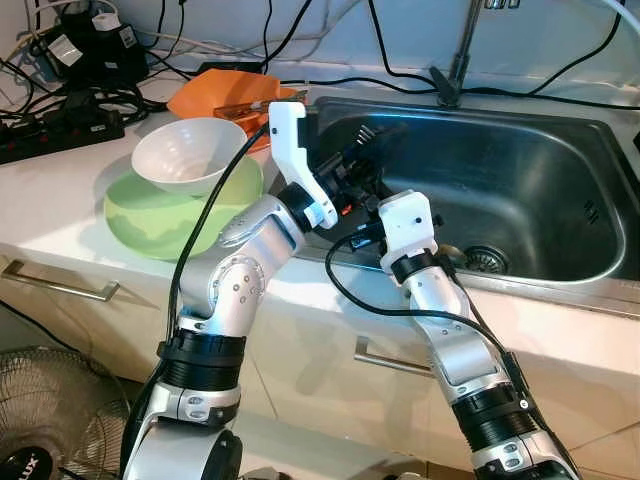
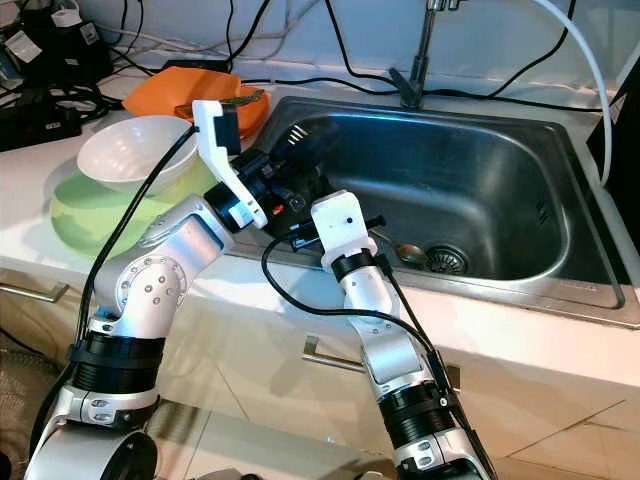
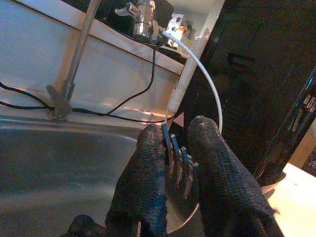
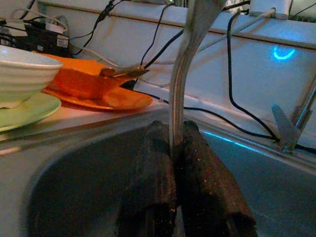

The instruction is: Kitchen organization

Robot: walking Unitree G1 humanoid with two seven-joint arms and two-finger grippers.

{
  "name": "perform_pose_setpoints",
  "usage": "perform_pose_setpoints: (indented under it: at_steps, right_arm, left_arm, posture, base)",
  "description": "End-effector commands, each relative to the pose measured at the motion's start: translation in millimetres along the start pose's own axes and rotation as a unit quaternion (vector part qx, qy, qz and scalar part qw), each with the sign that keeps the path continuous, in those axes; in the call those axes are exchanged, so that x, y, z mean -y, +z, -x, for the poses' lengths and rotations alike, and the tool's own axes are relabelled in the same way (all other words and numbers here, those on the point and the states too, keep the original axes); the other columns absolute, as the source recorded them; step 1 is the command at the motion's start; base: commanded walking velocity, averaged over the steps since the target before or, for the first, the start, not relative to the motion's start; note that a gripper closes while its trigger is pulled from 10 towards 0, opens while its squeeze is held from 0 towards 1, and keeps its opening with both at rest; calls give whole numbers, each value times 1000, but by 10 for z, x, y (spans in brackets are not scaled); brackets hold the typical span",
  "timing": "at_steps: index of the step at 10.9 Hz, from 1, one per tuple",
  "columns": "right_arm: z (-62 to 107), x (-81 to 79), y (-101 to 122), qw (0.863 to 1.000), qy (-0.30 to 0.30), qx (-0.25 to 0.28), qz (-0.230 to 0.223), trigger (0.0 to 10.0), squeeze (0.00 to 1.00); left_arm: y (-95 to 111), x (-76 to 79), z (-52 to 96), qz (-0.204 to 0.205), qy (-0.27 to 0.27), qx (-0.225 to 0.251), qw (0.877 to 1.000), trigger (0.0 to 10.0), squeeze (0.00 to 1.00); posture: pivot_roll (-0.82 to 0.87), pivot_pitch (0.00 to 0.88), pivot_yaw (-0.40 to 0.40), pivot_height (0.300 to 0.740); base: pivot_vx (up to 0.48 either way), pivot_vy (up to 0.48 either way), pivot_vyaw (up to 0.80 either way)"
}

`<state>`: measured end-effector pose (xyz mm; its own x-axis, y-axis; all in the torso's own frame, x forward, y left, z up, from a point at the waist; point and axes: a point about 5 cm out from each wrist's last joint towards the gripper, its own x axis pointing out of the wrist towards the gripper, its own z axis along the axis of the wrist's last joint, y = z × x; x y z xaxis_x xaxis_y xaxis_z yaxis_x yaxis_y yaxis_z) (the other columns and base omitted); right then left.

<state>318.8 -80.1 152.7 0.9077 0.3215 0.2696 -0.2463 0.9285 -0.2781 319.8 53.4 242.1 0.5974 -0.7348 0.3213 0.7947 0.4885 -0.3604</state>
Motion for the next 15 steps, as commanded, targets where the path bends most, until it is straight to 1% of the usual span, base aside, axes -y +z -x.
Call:
perform_pose_setpoints:
  at_steps: [1, 3, 4, 5, 6, 7, 8, 9, 10, 11, 12, 13, 14, 15]
  right_arm:
    - [-17, 151, -40, 999, -41, -14, -4, 0, 0]
    - [-45, 277, -109, 997, -72, -37, -2, 0, 0]
    - [-78, 385, -166, 994, -95, -58, 1, 0, 0]
    - [-108, 456, -193, 992, -108, -69, 1, 0, 0]
    - [-153, 516, -205, 991, -115, -74, 1, 0, 0]
    - [-184, 571, -231, 989, -123, -85, 1, 0, 0]
    - [-215, 654, -241, 987, -135, -92, 5, 10000, 0]
    - [-243, 750, -228, 985, -146, -89, 4, 10000, 0]
    - [-263, 811, -218, 985, -150, -84, 5, 10000, 0]
    - [-276, 849, -216, 985, -154, -81, 7, 10000, 0]
    - [-279, 884, -220, 984, -162, -80, 8, 10000, 0]
    - [-276, 899, -225, 983, -165, -78, 7, 10000, 0]
    - [-274, 925, -244, 982, -170, -79, 6, 10000, 0]
    - [-275, 964, -271, 981, -173, -88, 5, 10000, 0]
  left_arm:
    - [18, -37, 41, 8, 6, 5, 1000, 10000, 1000]
    - [30, -34, 58, 11, 4, 7, 1000, 10000, 1000]
    - [36, -39, 72, 13, 3, 9, 1000, 10000, 1000]
    - [36, -39, 79, 14, 2, 9, 1000, 10000, 1000]
    - [34, -50, 93, 8, 7, 9, 1000, 10000, 0]
    - [27, -94, 120, 0, 26, 8, 1000, 10000, 0]
    - [-14, -208, 185, -42, 64, -4, 997, 10000, 0]
    - [-103, -367, 268, -103, 117, -29, 987, 10000, 0]
    - [-208, -481, 339, -160, 150, -46, 975, 10000, 0]
    - [-288, -569, 406, -184, 177, -47, 966, 10000, 0]
    - [-384, -688, 538, -212, 216, -47, 952, 10000, 0]
    - [-437, -738, 615, -228, 231, -50, 945, 10000, 0]
    - [-532, -829, 772, -254, 256, -57, 931, 10000, 0]
    - [-606, -855, 841, -267, 256, -68, 927, 10000, 0]
  posture:
    - [10, 37, 81, 740]
    - [14, 36, 77, 740]
    - [16, 35, 75, 740]
    - [18, 34, 74, 740]
    - [20, 33, 73, 740]
    - [20, 33, 74, 740]
    - [21, 32, 72, 740]
    - [28, 34, 69, 740]
    - [28, 34, 69, 740]
    - [27, 33, 66, 740]
    - [25, 33, 66, 740]
    - [28, 32, 65, 740]
    - [24, 34, 64, 740]
    - [28, 33, 61, 740]
  base:
    - [0, 0, 0]
    - [0, 0, 0]
    - [0, 0, 0]
    - [0, 0, 0]
    - [0, 0, 0]
    - [0, 0, 0]
    - [0, 0, 0]
    - [0, 0, 0]
    - [0, 0, 0]
    - [0, 0, 0]
    - [0, 0, 0]
    - [0, 0, 0]
    - [0, 0, 0]
    - [0, 0, 0]
